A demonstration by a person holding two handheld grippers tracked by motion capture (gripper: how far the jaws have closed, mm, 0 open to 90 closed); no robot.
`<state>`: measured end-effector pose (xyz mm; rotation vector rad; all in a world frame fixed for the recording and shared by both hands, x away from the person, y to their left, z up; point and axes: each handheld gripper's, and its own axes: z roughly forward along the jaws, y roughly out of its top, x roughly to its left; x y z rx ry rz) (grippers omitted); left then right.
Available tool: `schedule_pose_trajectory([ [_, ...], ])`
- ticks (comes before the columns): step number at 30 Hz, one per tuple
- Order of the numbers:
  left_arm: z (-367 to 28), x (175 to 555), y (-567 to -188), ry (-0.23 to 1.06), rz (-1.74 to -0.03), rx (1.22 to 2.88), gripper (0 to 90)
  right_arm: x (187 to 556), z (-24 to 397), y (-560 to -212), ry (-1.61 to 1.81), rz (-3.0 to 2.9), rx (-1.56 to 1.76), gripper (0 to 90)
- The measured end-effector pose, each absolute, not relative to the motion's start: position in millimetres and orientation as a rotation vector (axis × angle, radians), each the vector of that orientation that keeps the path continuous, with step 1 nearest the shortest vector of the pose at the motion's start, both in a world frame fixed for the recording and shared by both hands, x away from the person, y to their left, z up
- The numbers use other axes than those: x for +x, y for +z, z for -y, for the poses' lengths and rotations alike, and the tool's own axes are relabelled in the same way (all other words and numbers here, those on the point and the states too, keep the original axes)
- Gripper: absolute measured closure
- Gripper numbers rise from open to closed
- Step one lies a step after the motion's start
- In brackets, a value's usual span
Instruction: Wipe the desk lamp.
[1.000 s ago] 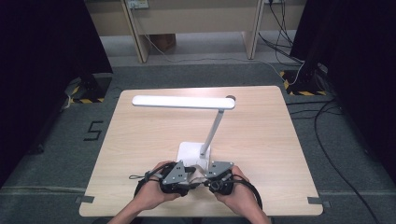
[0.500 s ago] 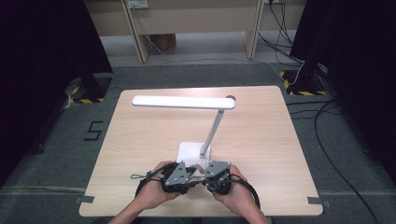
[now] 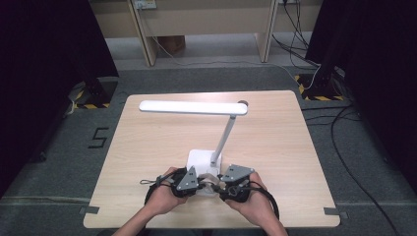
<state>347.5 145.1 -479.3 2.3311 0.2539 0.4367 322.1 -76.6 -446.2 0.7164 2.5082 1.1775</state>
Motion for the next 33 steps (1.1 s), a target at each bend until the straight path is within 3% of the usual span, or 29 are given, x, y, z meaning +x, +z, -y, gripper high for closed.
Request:
schedule_pose_trajectory([
  [5,-140,357,-480,0.459,-0.307,2.335,80.3,327,93,-440,1.198,-2.38,0.808,58.2],
  [22,-133,368,-482,0.424,-0.317,2.37,81.1,340,123,-478,1.147,-2.263,1.045,58.3],
  [33,-136,348,-481,0.405,-0.276,2.401,81.1,349,111,-460,1.251,-2.187,1.004,52.6],
])
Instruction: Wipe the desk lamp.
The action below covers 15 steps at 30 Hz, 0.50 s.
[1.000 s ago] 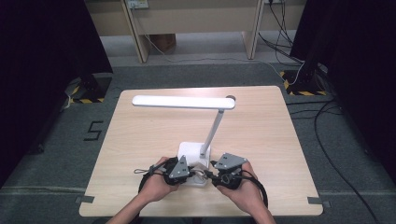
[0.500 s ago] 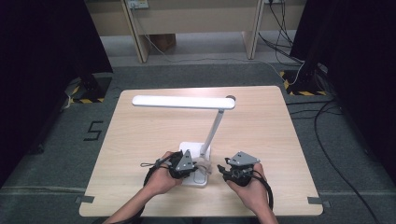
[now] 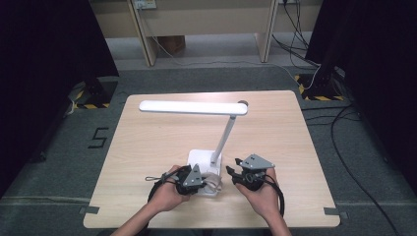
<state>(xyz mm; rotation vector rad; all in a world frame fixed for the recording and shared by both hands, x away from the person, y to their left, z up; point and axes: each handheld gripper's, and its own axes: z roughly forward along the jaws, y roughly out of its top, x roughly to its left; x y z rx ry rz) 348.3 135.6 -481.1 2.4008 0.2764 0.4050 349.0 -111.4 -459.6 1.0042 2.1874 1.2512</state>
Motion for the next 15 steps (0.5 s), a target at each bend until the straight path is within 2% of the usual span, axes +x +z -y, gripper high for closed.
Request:
schedule_pose_trajectory([
  [3,-136,340,-480,0.41,-0.239,2.425,81.1,352,107,-448,1.286,-2.152,0.988,49.7],
  [15,-154,318,-476,0.381,-0.276,2.406,80.9,372,99,-399,1.391,-1.985,0.886,39.7],
])
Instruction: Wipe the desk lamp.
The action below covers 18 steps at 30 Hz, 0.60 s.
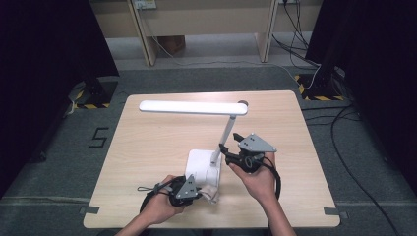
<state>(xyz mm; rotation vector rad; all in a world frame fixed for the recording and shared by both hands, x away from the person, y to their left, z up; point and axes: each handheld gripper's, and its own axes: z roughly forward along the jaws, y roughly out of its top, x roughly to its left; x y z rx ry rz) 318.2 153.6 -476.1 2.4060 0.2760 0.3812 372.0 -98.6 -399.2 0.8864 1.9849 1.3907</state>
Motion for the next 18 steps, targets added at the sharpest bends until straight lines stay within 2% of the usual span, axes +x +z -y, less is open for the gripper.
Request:
schedule_pose_trajectory([
  [8,-179,322,-473,0.436,-0.392,2.368,80.8,386,98,-383,1.427,-1.937,0.875,39.1],
  [18,-175,380,-472,0.583,-0.523,2.315,80.6,394,96,-375,1.438,-1.929,0.855,40.2],
])
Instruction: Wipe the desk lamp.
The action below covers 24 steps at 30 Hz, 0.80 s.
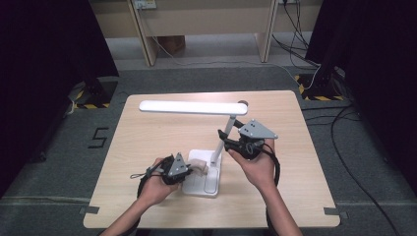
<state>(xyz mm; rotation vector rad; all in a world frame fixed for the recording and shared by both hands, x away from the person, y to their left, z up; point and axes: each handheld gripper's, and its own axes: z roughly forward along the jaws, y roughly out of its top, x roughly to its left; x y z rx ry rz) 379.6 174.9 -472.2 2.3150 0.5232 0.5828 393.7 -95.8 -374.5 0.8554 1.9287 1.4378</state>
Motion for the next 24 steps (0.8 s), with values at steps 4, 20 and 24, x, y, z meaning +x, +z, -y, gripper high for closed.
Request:
schedule_pose_trajectory([
  [4,-167,402,-474,0.632,-0.539,2.325,80.5,397,96,-372,1.453,-1.926,0.854,42.0],
  [20,-148,425,-487,0.697,-0.499,2.384,80.1,400,90,-372,1.469,-1.937,0.825,55.3],
  [24,-146,425,-487,0.712,-0.479,2.395,80.1,400,90,-372,1.464,-1.939,0.836,55.7],
])
